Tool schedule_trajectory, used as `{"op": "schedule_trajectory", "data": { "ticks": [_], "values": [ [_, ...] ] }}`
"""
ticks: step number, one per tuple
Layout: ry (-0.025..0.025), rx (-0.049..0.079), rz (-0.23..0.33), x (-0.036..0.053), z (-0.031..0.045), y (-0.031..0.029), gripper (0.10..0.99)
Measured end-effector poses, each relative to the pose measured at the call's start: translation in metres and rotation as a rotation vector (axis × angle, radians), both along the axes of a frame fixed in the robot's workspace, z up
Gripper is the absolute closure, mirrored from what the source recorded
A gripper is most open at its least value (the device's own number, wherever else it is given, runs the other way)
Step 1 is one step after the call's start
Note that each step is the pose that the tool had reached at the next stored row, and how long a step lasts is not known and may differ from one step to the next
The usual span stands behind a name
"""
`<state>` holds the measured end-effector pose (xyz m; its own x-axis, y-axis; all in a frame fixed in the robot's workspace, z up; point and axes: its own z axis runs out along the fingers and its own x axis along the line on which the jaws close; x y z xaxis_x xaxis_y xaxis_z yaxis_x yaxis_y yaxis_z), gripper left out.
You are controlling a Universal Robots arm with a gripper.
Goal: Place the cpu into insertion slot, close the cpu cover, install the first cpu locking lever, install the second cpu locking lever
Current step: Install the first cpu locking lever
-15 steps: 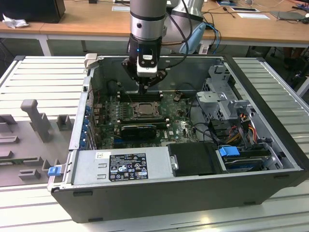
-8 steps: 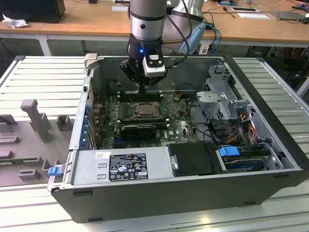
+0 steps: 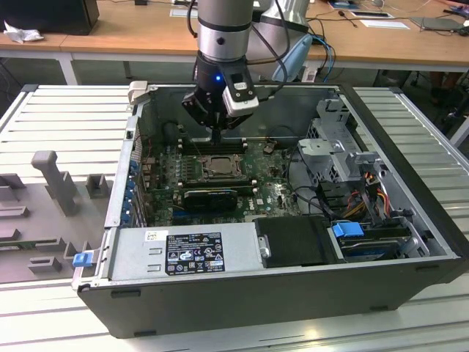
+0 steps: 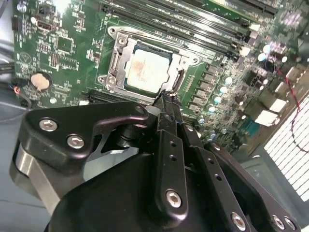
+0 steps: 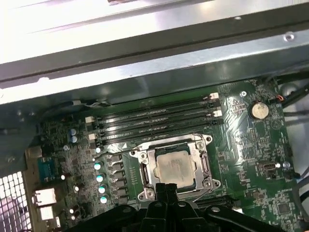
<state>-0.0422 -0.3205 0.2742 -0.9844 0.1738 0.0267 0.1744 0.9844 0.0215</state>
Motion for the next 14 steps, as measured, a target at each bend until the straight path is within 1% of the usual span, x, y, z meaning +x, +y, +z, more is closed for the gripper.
{"op": "schedule_trajectory", "data": {
  "ticks": [5, 10, 13, 14],
  "values": [
    [-0.0038, 0.0, 0.101, 0.0, -0.0001, 0.0, 0.98],
    [-0.0059, 0.0, 0.172, 0.0, -0.0001, 0.0, 0.98],
    [-0.0114, 0.0, 0.182, -0.0028, -0.0003, 0.0, 0.98],
    [-0.0145, -0.001, 0.182, -0.0058, -0.0004, 0.0, 0.98]
  ]
}}
